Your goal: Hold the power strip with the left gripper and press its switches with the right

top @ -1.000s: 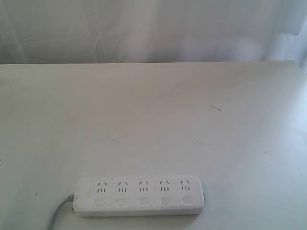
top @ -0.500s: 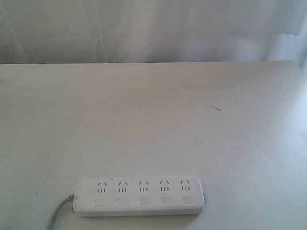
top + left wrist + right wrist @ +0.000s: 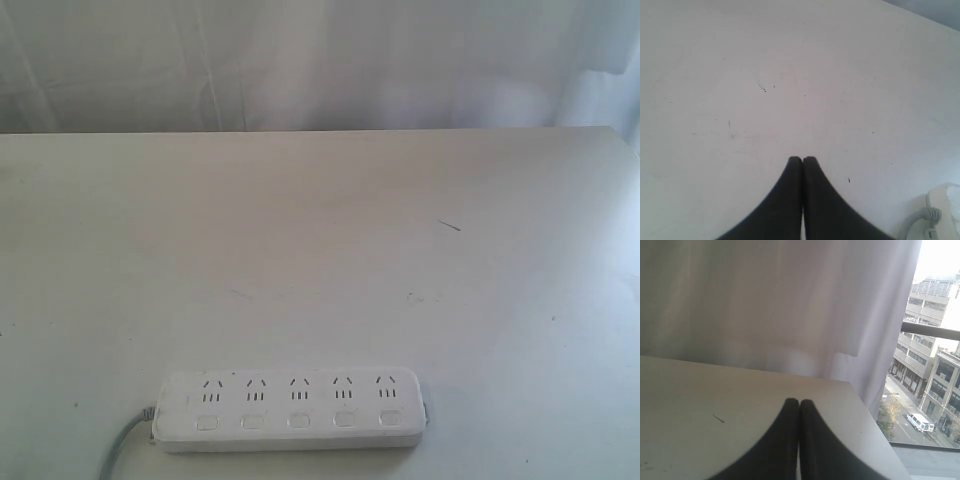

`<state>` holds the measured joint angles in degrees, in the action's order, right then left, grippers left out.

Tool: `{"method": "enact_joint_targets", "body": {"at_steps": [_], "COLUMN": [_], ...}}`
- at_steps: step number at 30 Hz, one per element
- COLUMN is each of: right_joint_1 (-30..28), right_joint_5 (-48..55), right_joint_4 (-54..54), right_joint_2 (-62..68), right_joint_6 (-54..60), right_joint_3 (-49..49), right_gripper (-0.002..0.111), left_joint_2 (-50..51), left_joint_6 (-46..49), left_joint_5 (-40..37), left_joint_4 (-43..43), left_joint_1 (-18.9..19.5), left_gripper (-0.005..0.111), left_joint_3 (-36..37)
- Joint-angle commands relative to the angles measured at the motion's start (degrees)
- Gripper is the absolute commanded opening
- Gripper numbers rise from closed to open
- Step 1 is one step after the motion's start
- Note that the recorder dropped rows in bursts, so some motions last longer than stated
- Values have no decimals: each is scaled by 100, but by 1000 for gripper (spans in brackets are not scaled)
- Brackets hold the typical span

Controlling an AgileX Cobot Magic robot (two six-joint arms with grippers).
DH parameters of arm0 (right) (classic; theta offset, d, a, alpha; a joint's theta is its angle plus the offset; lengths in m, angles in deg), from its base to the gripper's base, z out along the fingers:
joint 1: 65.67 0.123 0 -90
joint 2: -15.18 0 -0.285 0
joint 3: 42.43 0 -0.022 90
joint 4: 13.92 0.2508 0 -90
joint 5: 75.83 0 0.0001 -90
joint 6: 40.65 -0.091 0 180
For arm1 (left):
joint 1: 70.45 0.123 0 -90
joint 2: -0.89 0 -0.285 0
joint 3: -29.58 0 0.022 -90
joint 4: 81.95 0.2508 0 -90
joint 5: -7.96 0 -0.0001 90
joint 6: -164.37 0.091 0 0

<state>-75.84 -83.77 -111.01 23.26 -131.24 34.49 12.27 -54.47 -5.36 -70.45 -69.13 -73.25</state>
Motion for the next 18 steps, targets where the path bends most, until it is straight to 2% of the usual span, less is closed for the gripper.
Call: {"method": "enact_joint_targets", "body": {"at_steps": [1, 5, 13, 18], "right_joint_1": [-21, -21, -21, -21], "right_joint_5": [1, 1, 11, 11], "right_joint_4": [-17, -17, -17, -5], "right_joint_2": [-29, -29, -29, -29], "right_joint_6": [-23, -23, -23, -23], "right_joint_3": [31, 31, 31, 31], "right_gripper": [0, 0, 0, 0], "left_joint_2": [-25, -25, -25, -25], "left_joint_6": [56, 312, 2524, 3032], "left_joint_5": [-18, -18, -41, -41], "left_joint_4": [50, 231, 441, 217], "left_joint_1": [-44, -44, -44, -44], "left_gripper": [0, 0, 0, 0], "left_joint_3": [4, 4, 4, 4]}}
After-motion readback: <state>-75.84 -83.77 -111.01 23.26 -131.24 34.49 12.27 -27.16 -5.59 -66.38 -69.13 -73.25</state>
